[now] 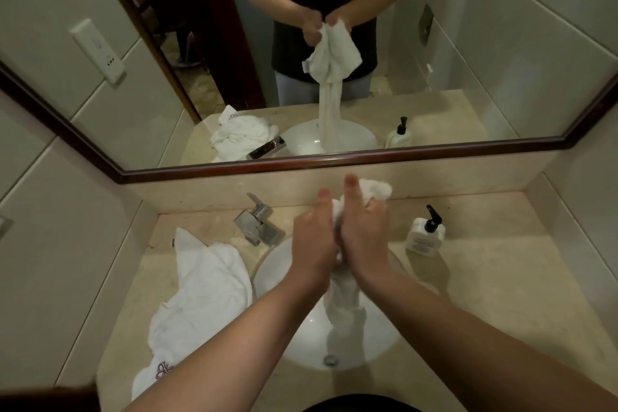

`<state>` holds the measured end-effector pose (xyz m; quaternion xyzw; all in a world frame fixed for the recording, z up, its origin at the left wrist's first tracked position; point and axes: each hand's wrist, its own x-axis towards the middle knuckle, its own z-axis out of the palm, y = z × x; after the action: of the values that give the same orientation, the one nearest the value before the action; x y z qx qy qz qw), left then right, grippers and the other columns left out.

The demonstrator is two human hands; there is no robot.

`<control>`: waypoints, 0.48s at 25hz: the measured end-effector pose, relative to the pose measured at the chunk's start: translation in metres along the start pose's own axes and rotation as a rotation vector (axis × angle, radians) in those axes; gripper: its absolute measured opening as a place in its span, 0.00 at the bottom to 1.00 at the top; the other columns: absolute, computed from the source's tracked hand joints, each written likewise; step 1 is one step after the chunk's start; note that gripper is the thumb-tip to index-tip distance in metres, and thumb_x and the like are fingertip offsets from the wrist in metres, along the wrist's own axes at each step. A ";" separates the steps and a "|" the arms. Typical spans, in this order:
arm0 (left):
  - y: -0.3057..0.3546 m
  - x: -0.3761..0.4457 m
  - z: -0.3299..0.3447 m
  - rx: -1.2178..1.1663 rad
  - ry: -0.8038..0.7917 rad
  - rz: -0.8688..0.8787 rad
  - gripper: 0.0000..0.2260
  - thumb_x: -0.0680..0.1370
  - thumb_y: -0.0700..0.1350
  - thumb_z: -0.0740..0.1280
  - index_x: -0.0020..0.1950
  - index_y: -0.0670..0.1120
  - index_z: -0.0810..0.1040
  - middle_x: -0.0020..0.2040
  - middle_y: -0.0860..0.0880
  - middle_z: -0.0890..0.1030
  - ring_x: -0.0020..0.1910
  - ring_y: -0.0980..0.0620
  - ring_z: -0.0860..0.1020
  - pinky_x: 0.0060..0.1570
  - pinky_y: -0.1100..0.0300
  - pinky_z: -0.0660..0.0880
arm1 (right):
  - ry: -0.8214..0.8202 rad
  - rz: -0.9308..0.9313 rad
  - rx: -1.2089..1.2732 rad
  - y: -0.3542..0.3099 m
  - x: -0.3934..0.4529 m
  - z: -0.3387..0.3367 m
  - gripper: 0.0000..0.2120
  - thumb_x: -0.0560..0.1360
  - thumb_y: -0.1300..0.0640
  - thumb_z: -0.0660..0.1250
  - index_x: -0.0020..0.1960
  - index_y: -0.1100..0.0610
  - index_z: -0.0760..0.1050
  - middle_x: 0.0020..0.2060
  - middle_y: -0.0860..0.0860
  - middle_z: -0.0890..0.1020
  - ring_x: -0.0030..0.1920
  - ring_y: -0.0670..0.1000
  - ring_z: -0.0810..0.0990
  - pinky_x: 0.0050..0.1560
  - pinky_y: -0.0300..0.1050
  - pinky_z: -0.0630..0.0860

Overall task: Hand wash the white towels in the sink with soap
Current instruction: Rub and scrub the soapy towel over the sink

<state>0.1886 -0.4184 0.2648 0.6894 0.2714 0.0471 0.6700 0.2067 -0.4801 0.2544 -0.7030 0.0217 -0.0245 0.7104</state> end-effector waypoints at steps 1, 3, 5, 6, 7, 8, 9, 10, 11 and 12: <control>0.000 0.004 -0.001 -0.008 0.064 -0.024 0.26 0.83 0.59 0.56 0.35 0.44 0.79 0.31 0.50 0.82 0.33 0.52 0.80 0.39 0.55 0.75 | -0.075 0.002 -0.003 0.001 -0.008 0.000 0.21 0.78 0.42 0.61 0.32 0.53 0.74 0.24 0.48 0.77 0.26 0.45 0.77 0.29 0.40 0.71; -0.002 0.003 -0.001 -0.093 0.104 -0.063 0.25 0.83 0.58 0.58 0.32 0.45 0.76 0.29 0.52 0.80 0.31 0.52 0.78 0.38 0.56 0.74 | -0.176 -0.008 -0.032 0.003 -0.015 -0.002 0.21 0.78 0.42 0.61 0.31 0.53 0.74 0.23 0.46 0.77 0.25 0.43 0.77 0.27 0.38 0.71; -0.005 -0.004 0.003 -0.083 0.009 -0.032 0.25 0.84 0.57 0.57 0.37 0.43 0.81 0.35 0.49 0.85 0.37 0.50 0.83 0.42 0.52 0.77 | -0.035 0.026 -0.015 0.001 -0.002 -0.005 0.23 0.78 0.42 0.61 0.29 0.53 0.71 0.21 0.46 0.75 0.23 0.42 0.74 0.27 0.41 0.70; -0.006 -0.007 0.004 -0.067 -0.011 -0.026 0.25 0.84 0.57 0.57 0.40 0.42 0.83 0.38 0.47 0.85 0.40 0.49 0.84 0.44 0.50 0.79 | 0.030 0.025 0.007 0.002 0.000 -0.005 0.22 0.79 0.43 0.61 0.29 0.53 0.70 0.21 0.47 0.75 0.24 0.42 0.74 0.28 0.43 0.71; -0.006 -0.005 0.003 -0.056 0.009 -0.034 0.25 0.84 0.57 0.57 0.41 0.41 0.83 0.38 0.47 0.85 0.40 0.48 0.83 0.44 0.50 0.79 | 0.029 0.010 0.016 0.002 -0.004 -0.003 0.21 0.79 0.44 0.62 0.31 0.53 0.71 0.23 0.48 0.75 0.25 0.43 0.76 0.29 0.44 0.72; -0.005 -0.002 0.000 -0.077 0.046 -0.071 0.25 0.83 0.58 0.58 0.41 0.40 0.82 0.37 0.47 0.84 0.38 0.50 0.82 0.42 0.52 0.78 | -0.032 -0.023 -0.004 0.006 -0.012 0.000 0.21 0.79 0.43 0.61 0.32 0.53 0.73 0.24 0.50 0.77 0.26 0.45 0.77 0.29 0.45 0.73; -0.004 -0.001 -0.002 -0.116 0.066 -0.105 0.24 0.83 0.58 0.58 0.40 0.41 0.80 0.34 0.48 0.82 0.35 0.51 0.80 0.39 0.55 0.77 | -0.103 -0.047 -0.011 0.008 -0.020 0.001 0.21 0.78 0.42 0.61 0.32 0.54 0.74 0.25 0.53 0.77 0.27 0.48 0.78 0.29 0.47 0.73; -0.003 -0.001 -0.002 -0.142 0.056 -0.106 0.24 0.83 0.58 0.58 0.38 0.43 0.79 0.33 0.48 0.82 0.34 0.52 0.80 0.36 0.58 0.76 | -0.115 -0.045 -0.021 0.011 -0.019 0.001 0.22 0.78 0.42 0.60 0.32 0.53 0.74 0.25 0.53 0.77 0.26 0.49 0.78 0.28 0.46 0.73; -0.002 -0.004 -0.001 -0.123 0.023 -0.063 0.24 0.83 0.57 0.58 0.38 0.43 0.79 0.33 0.48 0.82 0.34 0.52 0.80 0.36 0.59 0.76 | -0.051 0.001 -0.022 0.011 -0.011 0.000 0.22 0.78 0.41 0.60 0.31 0.53 0.73 0.24 0.51 0.76 0.25 0.47 0.77 0.27 0.44 0.71; -0.001 -0.006 0.001 -0.081 -0.009 -0.014 0.24 0.84 0.56 0.57 0.38 0.42 0.80 0.34 0.47 0.83 0.35 0.52 0.81 0.37 0.58 0.76 | 0.027 0.064 -0.004 0.010 -0.001 0.000 0.23 0.79 0.41 0.60 0.31 0.54 0.72 0.22 0.49 0.75 0.24 0.45 0.75 0.27 0.42 0.70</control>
<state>0.1833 -0.4218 0.2657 0.6599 0.2711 0.0505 0.6989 0.2061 -0.4801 0.2446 -0.7031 0.0539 -0.0112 0.7089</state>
